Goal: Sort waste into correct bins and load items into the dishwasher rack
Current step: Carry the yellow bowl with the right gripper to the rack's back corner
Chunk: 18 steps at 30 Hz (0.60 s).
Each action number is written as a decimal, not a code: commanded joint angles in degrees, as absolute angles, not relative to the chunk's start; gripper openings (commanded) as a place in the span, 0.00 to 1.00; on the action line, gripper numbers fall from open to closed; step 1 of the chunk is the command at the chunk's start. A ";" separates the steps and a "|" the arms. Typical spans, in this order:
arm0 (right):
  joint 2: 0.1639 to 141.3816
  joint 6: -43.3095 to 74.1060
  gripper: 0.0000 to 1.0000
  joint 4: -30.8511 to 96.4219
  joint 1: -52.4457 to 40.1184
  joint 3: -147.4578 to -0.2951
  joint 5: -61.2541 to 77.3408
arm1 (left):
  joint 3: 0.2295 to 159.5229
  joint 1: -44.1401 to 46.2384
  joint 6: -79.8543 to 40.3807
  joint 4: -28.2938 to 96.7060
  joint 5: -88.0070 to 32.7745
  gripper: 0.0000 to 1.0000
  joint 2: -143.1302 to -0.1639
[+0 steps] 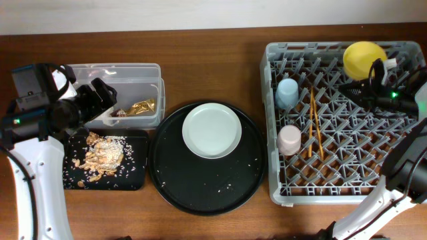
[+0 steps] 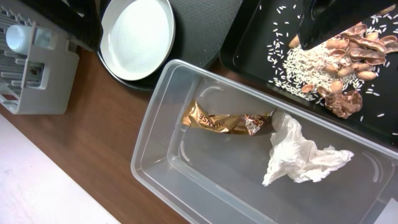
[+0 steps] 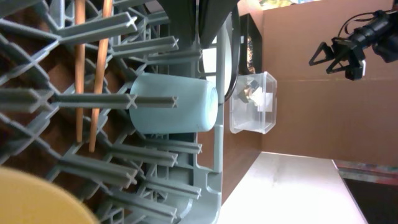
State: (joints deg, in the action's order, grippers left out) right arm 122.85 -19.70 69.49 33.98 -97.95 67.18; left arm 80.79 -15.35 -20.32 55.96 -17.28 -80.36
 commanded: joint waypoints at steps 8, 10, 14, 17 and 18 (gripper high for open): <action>106.94 -16.47 0.05 72.44 32.03 -104.99 53.78 | 80.73 -15.55 -19.62 55.86 -17.08 0.99 -80.38; 101.65 -8.34 0.09 67.20 27.53 -108.09 36.14 | 80.73 -15.55 -19.62 55.86 -17.08 0.99 -80.38; 103.39 -6.28 0.50 58.65 15.25 -108.16 6.70 | 80.73 -15.55 -19.62 55.86 -17.08 0.99 -80.38; 107.44 -6.35 0.59 57.12 13.13 -108.16 4.69 | 80.73 -15.55 -19.62 55.86 -17.08 1.00 -80.38; 109.56 -7.07 0.60 56.23 13.13 -108.16 4.64 | 80.73 -15.55 -19.62 55.86 -17.08 0.99 -80.38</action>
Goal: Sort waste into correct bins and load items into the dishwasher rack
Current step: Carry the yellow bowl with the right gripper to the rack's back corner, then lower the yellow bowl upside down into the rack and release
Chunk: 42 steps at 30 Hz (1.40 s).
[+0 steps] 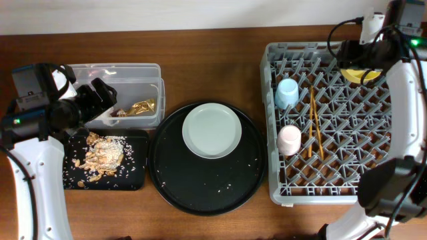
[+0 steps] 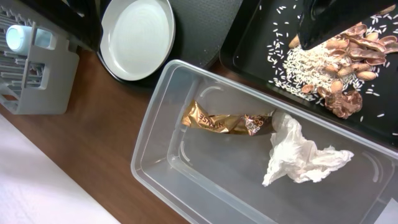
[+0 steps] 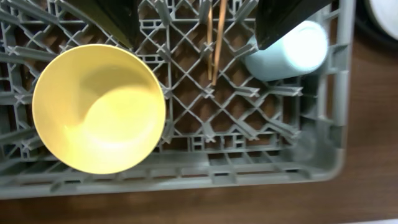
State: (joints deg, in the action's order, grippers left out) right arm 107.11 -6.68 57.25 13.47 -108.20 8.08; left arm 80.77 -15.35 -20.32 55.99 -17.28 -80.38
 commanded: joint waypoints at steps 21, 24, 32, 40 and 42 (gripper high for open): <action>108.49 -8.71 0.04 60.66 12.97 -108.95 46.94 | 80.73 -15.55 -19.62 55.86 -17.08 0.99 -80.38; 109.30 -9.74 0.04 63.46 12.97 -107.90 61.01 | 80.73 -15.55 -19.62 55.86 -17.08 0.99 -80.38; 109.49 -13.02 0.04 43.79 18.59 -87.64 77.82 | 80.73 -15.55 -19.62 55.86 -17.08 0.99 -80.38; 117.05 -7.51 0.04 31.59 32.38 -76.29 73.54 | 80.73 -15.55 -19.62 55.86 -17.08 0.99 -80.38; 116.77 -6.31 0.05 34.06 32.38 -76.36 72.60 | 80.73 -15.55 -19.64 55.86 -17.08 0.99 -80.38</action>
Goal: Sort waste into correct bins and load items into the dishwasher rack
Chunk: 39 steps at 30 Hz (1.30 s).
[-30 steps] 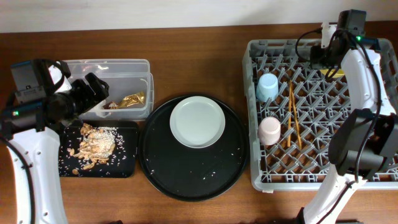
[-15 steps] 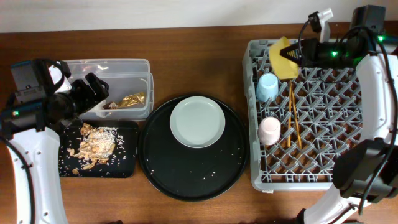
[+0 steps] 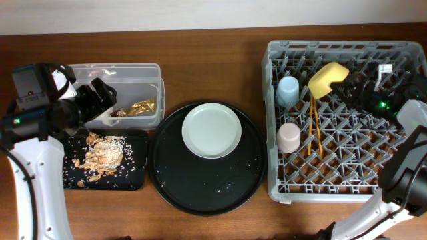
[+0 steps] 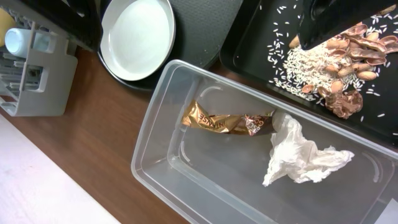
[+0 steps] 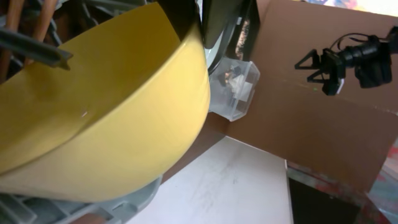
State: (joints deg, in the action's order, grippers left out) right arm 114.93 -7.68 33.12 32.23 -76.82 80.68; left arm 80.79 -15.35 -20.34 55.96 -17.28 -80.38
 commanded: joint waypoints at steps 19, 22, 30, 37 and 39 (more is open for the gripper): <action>96.60 -4.75 0.67 26.39 14.24 -79.09 11.64 | 80.73 -15.55 -19.64 55.86 -17.08 0.99 -80.38; 104.40 -4.71 0.67 25.58 14.26 -79.09 4.60 | 80.73 -15.55 -19.62 55.86 -17.08 0.99 -80.38; 84.07 -1.02 0.51 40.58 14.06 -79.11 23.79 | 80.73 -15.55 -19.64 55.86 -17.08 0.99 -80.38; 83.85 -1.04 0.51 57.89 -5.85 -78.00 11.25 | 80.73 -15.55 -19.62 55.86 -17.08 0.99 -80.38; 89.34 -1.02 0.51 57.10 -9.82 -78.00 9.21 | 80.73 -15.55 -19.62 55.86 -17.08 0.99 -80.38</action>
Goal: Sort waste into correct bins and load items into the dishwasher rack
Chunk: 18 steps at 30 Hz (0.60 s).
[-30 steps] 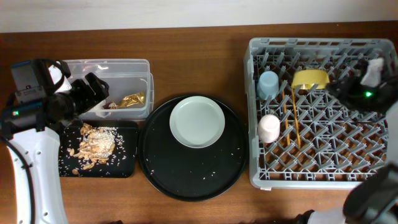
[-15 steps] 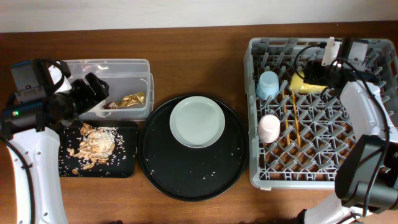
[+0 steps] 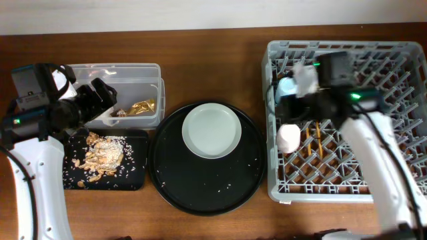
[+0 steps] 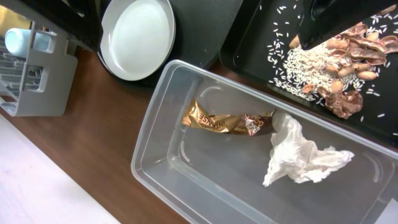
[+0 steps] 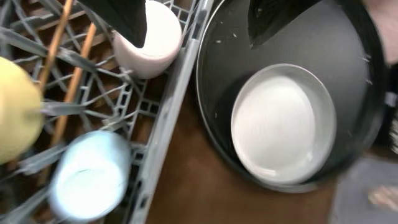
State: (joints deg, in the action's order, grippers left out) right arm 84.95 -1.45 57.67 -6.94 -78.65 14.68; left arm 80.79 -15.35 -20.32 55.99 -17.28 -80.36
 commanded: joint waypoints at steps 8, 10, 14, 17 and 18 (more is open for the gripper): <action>102.02 -1.04 0.37 54.02 -12.38 -78.00 9.21 | 80.73 -15.55 -19.62 55.86 -17.08 0.99 -80.38; 102.02 -1.04 0.25 54.81 -12.38 -78.00 9.21 | 80.73 -15.55 -19.62 55.86 -17.08 0.99 -80.38; 102.02 -1.28 0.21 55.77 -12.38 -78.00 9.15 | 80.73 -15.55 -19.62 55.86 -17.08 0.99 -80.38; 102.02 -1.28 0.17 56.60 -12.38 -78.00 7.27 | 80.73 -15.55 -19.62 55.86 -17.08 0.99 -80.38; 102.02 -1.28 0.17 56.97 -12.38 -78.00 6.33 | 80.73 -15.55 -19.62 55.86 -17.08 0.99 -80.38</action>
